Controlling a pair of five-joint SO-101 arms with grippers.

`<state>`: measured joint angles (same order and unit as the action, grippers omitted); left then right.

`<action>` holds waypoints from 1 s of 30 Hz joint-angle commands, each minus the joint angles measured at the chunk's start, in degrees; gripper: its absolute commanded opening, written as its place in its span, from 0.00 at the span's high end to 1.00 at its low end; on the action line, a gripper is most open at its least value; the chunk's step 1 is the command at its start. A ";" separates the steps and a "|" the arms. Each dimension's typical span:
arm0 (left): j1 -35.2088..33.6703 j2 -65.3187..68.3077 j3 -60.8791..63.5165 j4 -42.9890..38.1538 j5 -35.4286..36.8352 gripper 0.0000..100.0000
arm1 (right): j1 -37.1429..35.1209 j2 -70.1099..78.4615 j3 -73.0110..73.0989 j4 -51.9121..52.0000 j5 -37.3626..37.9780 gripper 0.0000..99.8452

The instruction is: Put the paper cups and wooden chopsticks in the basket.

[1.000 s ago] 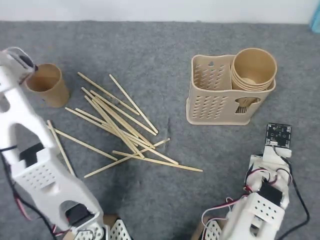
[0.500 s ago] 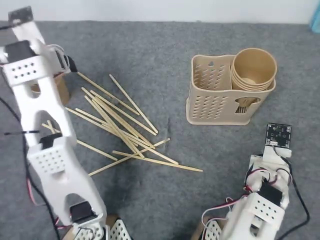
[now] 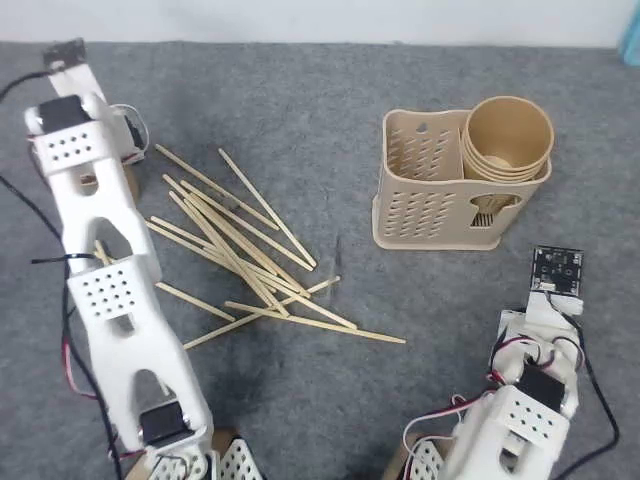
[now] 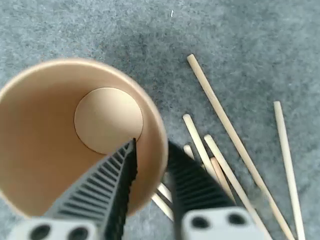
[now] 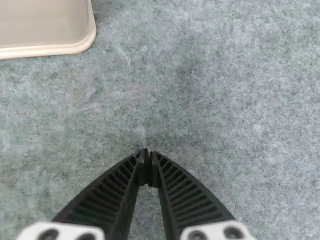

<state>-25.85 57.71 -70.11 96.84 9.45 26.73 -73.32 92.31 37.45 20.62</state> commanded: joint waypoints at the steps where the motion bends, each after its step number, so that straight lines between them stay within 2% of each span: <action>1: 0.35 -0.79 -5.49 2.81 -0.44 0.99 | -0.31 -1.27 -0.44 -0.92 0.97 0.99; 6: -0.18 -0.79 -13.76 3.87 0.53 0.99 | -0.31 -1.27 -0.44 -0.92 0.97 0.99; 10: -2.29 -0.79 -18.51 3.87 7.65 0.99 | -0.31 -1.27 -0.44 -0.92 0.97 0.99; 15: -2.99 -2.90 -18.33 4.04 8.44 0.99 | -0.31 -1.27 -0.44 -0.92 0.97 0.99; 18: -2.81 -8.18 -11.82 4.04 8.44 0.99 | -0.31 -1.27 -0.44 -0.92 0.97 0.99; 23: -1.05 -22.86 7.78 3.96 8.53 0.99 | -0.31 -1.27 -0.44 -0.92 0.97 0.99; 30: 5.36 -44.84 32.57 3.87 8.70 0.99 | -0.31 -1.27 -0.44 -0.92 0.97 0.99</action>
<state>-23.91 24.75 -44.88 98.68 17.36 26.73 -73.32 92.31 37.45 20.62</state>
